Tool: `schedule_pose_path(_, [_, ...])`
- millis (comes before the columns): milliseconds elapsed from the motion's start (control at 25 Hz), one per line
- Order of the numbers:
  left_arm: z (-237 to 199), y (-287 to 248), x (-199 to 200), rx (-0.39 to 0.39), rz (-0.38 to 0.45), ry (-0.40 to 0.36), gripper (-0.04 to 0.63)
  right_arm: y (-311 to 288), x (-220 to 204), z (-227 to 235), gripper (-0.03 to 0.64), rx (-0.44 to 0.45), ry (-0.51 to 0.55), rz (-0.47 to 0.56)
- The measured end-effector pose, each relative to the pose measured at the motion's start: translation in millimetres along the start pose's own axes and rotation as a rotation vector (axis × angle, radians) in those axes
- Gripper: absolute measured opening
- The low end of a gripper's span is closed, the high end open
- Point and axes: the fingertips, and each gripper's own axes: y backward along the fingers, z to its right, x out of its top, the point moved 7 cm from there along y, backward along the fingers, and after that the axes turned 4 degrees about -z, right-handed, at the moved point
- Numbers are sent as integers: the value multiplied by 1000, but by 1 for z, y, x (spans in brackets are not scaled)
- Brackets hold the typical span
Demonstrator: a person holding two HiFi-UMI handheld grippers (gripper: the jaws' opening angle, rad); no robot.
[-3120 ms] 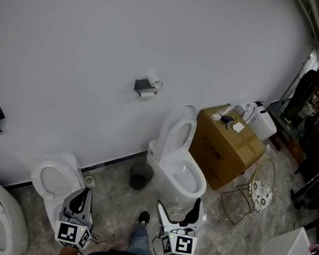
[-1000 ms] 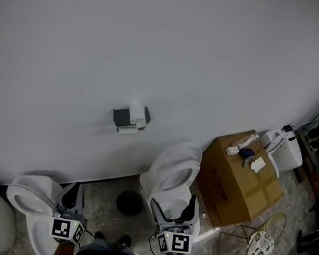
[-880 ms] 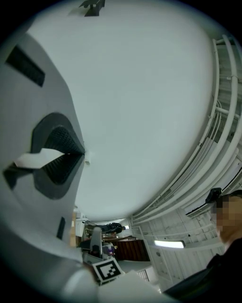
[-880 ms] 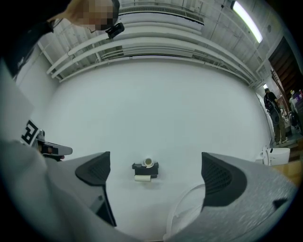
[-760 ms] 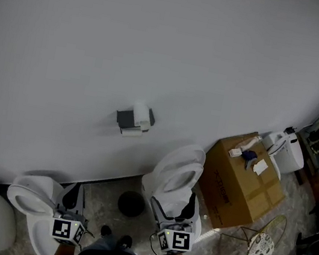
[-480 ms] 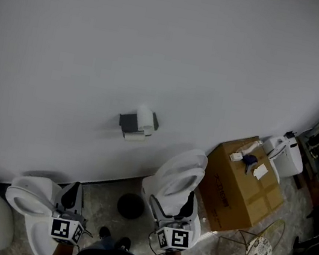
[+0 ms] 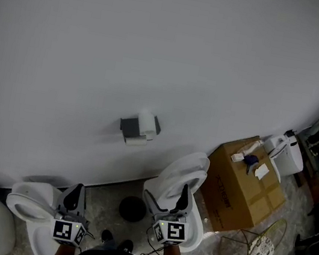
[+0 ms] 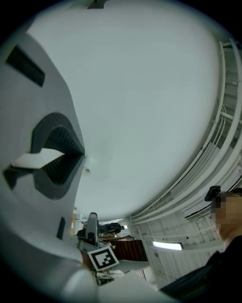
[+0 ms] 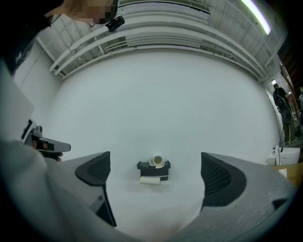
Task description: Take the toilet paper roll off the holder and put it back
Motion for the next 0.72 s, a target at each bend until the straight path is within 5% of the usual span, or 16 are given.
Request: schedule_pose_path(720, [-18,-14,-7,5,-20,10,3,-70,-13,-2,580,27,53,-28])
